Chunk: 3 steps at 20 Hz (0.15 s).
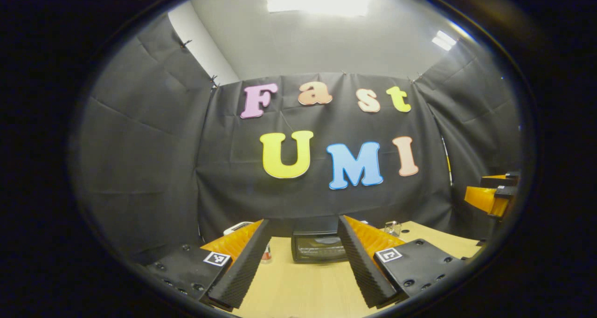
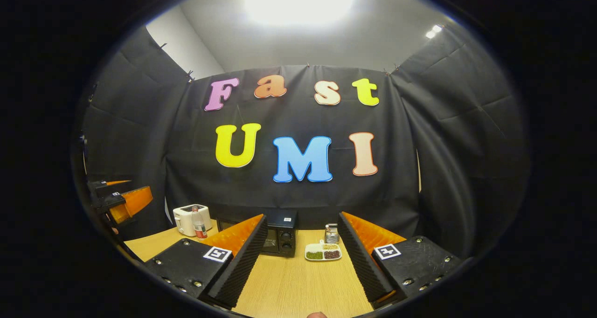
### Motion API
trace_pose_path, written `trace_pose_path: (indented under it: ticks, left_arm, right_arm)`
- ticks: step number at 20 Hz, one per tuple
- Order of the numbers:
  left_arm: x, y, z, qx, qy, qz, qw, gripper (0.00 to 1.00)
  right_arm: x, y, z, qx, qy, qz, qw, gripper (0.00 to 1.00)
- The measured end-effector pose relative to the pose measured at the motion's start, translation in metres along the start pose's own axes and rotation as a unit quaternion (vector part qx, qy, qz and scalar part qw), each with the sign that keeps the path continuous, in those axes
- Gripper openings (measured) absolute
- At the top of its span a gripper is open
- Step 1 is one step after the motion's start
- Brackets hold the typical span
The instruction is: Open the electric oven with the left hand, put the food in, and close the electric oven.
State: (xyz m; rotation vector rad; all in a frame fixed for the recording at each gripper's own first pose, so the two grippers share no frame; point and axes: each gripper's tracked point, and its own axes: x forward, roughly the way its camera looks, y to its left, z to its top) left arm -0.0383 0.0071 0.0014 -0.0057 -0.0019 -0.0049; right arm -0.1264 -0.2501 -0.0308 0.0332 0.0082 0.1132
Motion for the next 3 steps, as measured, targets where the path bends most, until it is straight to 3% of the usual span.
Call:
trace_pose_path:
  ticks: [3]
  left_arm:
    - [-0.0009, 0.0028, 0.0047, 0.000, -0.006, -0.003, 1.000, 1.00]
  right_arm:
    - [-0.0023, 0.0053, 0.0041, -0.006, -0.005, 0.001, 1.000, 0.95]
